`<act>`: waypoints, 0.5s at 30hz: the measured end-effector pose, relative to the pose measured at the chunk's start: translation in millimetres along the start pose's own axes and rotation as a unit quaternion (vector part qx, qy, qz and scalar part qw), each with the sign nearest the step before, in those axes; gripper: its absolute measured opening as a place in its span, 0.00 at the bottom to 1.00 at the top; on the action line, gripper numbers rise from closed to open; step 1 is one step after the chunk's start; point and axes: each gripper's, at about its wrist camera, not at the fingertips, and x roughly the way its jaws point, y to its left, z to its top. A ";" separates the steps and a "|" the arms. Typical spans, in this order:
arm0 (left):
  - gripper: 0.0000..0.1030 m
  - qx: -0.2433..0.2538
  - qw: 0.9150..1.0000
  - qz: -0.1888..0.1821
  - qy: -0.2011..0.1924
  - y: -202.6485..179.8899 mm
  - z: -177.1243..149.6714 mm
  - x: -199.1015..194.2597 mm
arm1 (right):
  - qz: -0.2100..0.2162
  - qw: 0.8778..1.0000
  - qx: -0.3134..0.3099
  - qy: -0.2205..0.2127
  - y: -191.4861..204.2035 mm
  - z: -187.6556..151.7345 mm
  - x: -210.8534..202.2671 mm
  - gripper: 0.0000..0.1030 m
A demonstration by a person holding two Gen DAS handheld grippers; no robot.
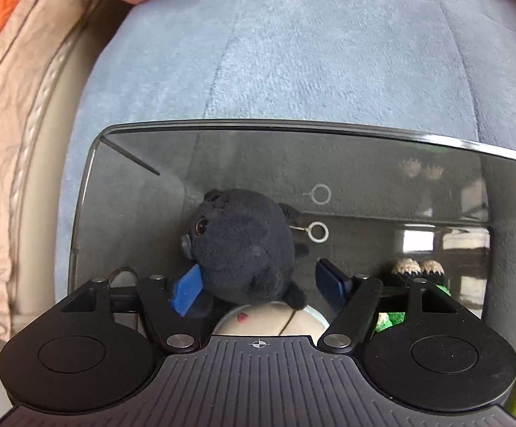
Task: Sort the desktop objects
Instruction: 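Lower the black plush into the clear bin and open the left gripper, then grasp the red toy figure with the right gripper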
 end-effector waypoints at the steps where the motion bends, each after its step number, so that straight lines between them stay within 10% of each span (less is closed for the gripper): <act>1: 0.84 0.005 1.000 -0.009 0.003 -0.7 -1.3 -3.1 | -0.001 1.000 -0.001 0.000 0.2 -0.1 0.0 1.00; 15: 1.00 0.065 0.975 -0.162 -0.138 82.6 -155.2 -158.1 | -0.058 0.996 -0.070 -0.008 32.3 -0.6 -4.0 1.00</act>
